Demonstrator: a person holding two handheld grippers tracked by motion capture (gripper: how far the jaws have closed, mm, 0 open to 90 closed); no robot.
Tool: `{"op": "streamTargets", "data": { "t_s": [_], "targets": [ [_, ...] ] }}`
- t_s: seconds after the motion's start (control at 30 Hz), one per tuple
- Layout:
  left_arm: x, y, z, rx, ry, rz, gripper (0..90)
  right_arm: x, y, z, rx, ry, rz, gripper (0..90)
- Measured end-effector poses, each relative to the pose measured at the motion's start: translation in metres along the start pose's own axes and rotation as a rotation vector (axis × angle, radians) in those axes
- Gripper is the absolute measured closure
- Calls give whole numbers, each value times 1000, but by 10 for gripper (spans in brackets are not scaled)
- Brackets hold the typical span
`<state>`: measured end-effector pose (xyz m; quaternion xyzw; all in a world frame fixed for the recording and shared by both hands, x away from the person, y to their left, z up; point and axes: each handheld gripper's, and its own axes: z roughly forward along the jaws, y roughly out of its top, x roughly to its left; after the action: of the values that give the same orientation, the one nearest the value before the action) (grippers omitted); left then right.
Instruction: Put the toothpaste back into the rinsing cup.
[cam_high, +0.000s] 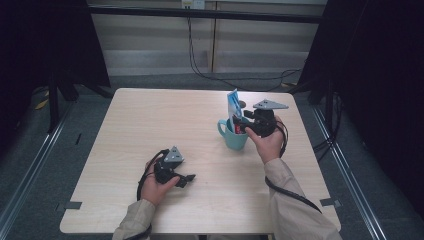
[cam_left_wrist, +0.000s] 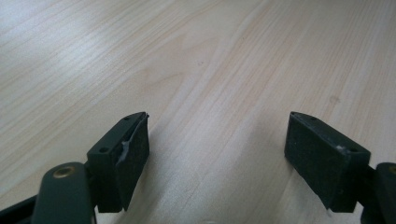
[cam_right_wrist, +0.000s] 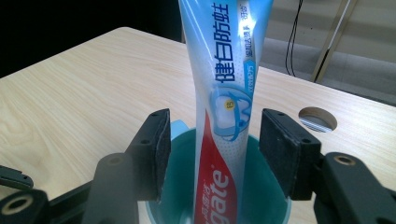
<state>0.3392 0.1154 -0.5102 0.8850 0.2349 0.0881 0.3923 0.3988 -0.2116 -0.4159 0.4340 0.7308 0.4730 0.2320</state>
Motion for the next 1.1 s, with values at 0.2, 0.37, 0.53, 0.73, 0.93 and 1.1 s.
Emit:
{"op": "streamTargets", "data": {
  "t_s": [0.2, 0.37, 0.53, 0.73, 0.93, 1.1],
  "targets": [
    [0, 0, 0, 0, 0, 0, 217, 0, -1, -4, 18, -2, -2, 407],
    [0, 0, 0, 0, 0, 0, 218, -1, 0, -7, 17, 11, 3, 383],
    [0, 0, 0, 0, 0, 1, 218, -1, 1, -9, 32, 24, -1, 357],
    [0, 0, 0, 0, 0, 0, 217, -1, 1, -10, 74, 35, -3, 322],
    [0, 0, 0, 0, 0, 1, 217, 1, 0, -13, 88, 46, -4, 305],
    [0, 0, 0, -1, -1, -1, 218, 1, 1, -18, 104, 50, -15, 296]
  ]
}}
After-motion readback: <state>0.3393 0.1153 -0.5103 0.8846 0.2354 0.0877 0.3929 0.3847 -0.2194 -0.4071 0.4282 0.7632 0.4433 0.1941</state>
